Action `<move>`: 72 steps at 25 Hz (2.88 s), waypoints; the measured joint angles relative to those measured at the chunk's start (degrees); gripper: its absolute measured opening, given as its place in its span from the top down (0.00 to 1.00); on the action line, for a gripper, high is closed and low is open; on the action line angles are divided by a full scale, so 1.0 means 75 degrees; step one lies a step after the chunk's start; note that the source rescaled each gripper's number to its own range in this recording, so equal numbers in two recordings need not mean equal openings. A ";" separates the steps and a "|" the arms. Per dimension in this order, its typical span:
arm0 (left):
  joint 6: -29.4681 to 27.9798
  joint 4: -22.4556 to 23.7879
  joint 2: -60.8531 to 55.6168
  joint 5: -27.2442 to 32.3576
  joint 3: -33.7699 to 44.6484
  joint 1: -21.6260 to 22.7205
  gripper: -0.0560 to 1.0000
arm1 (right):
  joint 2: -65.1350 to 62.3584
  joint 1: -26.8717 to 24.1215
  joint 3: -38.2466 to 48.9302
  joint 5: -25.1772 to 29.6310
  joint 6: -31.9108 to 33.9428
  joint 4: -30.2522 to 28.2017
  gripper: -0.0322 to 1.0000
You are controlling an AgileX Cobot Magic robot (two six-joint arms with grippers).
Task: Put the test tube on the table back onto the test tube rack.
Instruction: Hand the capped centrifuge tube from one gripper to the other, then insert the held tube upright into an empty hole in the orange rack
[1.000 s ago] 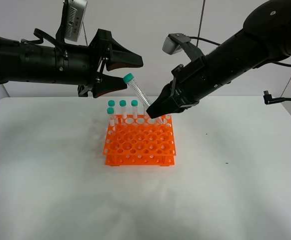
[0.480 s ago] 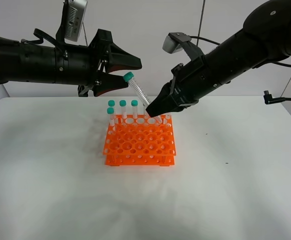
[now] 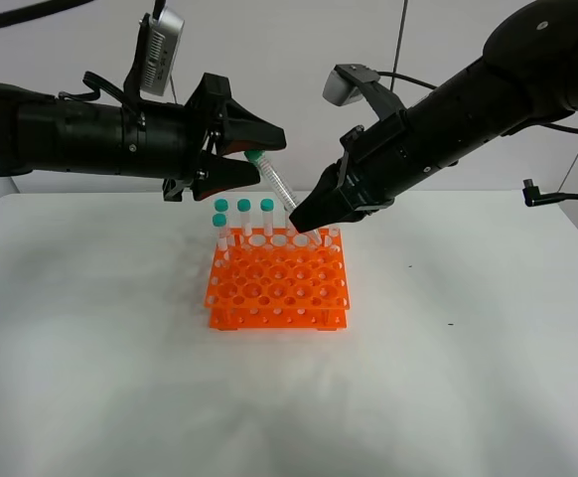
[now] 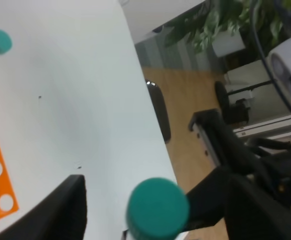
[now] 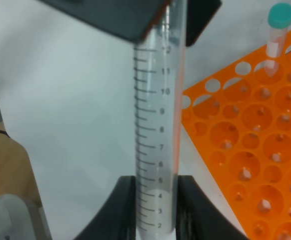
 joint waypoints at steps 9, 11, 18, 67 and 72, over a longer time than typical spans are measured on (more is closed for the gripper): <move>0.0129 -0.0068 0.0000 -0.0015 0.0000 0.0000 0.29 | 0.0000 0.0000 0.0000 -0.0007 0.0092 0.0000 0.96; 0.0129 -0.0084 0.0000 -0.0015 0.0000 0.0000 0.29 | 0.0000 0.0000 0.0000 -0.0007 0.0170 0.0000 0.96; 0.0129 -0.0135 0.0000 -0.0015 0.0000 0.0000 0.29 | 0.0000 0.0000 0.0000 -0.0031 0.0494 -0.0037 0.96; 0.0327 -0.0089 0.0000 -0.0005 0.0000 0.0000 0.95 | 0.0000 0.0000 0.0000 0.0025 0.0582 -0.0059 0.96; 0.0327 -0.0096 0.0000 0.0036 0.0000 0.0000 0.95 | 0.0000 0.0000 0.0000 -0.0031 0.0582 -0.0059 0.83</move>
